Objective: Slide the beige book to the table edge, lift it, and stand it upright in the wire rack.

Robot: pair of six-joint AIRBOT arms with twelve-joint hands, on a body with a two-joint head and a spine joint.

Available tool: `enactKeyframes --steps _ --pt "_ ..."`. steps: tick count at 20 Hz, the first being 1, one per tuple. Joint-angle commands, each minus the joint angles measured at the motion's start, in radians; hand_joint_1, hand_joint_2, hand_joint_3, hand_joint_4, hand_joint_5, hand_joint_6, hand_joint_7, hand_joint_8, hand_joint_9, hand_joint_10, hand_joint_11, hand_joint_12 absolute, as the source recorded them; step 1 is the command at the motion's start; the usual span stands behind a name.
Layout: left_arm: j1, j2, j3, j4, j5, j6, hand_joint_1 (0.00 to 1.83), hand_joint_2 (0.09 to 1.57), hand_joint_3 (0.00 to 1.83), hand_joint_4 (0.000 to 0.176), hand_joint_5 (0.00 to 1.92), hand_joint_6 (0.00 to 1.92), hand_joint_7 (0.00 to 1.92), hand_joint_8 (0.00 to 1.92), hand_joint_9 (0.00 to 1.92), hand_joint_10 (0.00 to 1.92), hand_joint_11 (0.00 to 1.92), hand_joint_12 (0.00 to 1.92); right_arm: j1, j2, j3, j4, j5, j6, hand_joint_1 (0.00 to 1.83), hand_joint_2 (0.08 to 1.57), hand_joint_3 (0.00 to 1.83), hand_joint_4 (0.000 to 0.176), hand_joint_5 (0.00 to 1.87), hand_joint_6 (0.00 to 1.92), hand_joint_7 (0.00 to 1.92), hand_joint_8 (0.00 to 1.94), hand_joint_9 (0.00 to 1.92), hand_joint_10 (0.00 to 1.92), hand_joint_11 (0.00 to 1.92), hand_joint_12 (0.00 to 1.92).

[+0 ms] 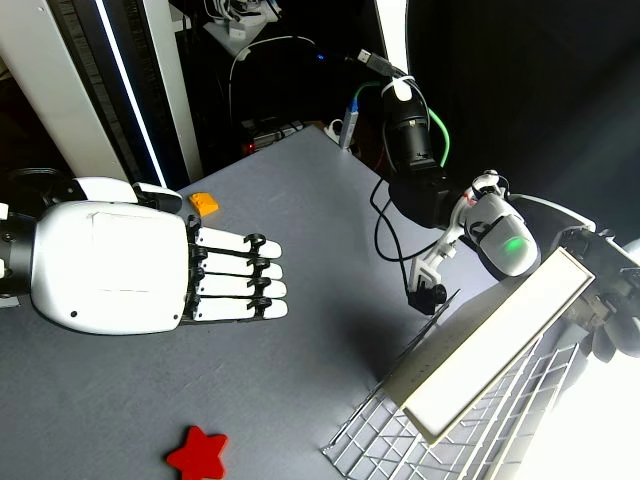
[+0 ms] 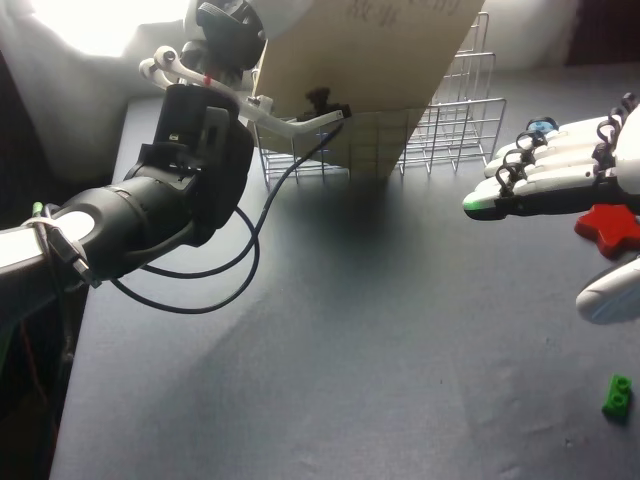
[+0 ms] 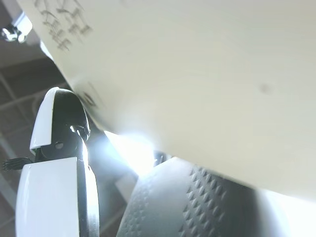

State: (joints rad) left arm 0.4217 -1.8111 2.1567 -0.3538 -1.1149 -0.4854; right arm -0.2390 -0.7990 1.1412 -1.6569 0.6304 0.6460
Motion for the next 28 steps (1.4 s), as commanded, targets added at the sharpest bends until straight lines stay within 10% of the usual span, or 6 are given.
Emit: enactKeyframes --steps 1,2,3,6,28 --pt "-0.012 0.005 0.003 0.005 -0.102 -0.016 0.93 1.08 0.00 0.002 0.42 0.06 0.53 0.01 0.33 0.71 0.00 1.49 0.016 0.005 0.002 0.063 0.013 0.001 0.05 1.18 0.00 0.000 0.03 0.00 0.08 0.00 0.03 0.01 0.01 0.01" --pt "-0.013 0.010 -0.002 0.023 -0.095 -0.016 0.93 1.08 0.00 0.002 0.42 0.06 0.53 0.01 0.33 0.71 0.00 1.49 0.016 0.005 0.002 0.063 0.013 0.001 0.05 1.18 0.00 0.000 0.03 0.00 0.08 0.00 0.03 0.01 0.01 0.01" --pt "-0.015 0.018 -0.010 0.047 -0.083 -0.016 0.85 1.07 0.00 0.048 0.31 0.00 0.35 0.00 0.27 0.46 0.00 1.32 0.016 0.006 0.002 0.063 0.013 0.001 0.06 1.19 0.00 0.000 0.01 0.00 0.06 0.00 0.02 0.00 0.00 0.00" --pt "-0.021 0.049 -0.042 0.064 -0.077 -0.003 0.75 1.02 0.00 0.100 0.16 0.00 0.19 0.00 0.24 0.13 0.00 0.99 0.016 0.006 0.002 0.063 0.013 0.001 0.07 1.19 0.00 0.000 0.01 0.00 0.05 0.00 0.01 0.00 0.00 0.00" --pt "-0.075 0.430 -0.377 0.248 0.149 0.223 0.48 0.99 0.00 0.108 0.01 0.00 0.07 0.00 0.10 0.01 0.00 0.38 0.013 0.006 0.002 0.063 0.022 0.003 0.10 1.17 0.00 0.000 0.02 0.00 0.05 0.00 0.03 0.01 0.00 0.00"
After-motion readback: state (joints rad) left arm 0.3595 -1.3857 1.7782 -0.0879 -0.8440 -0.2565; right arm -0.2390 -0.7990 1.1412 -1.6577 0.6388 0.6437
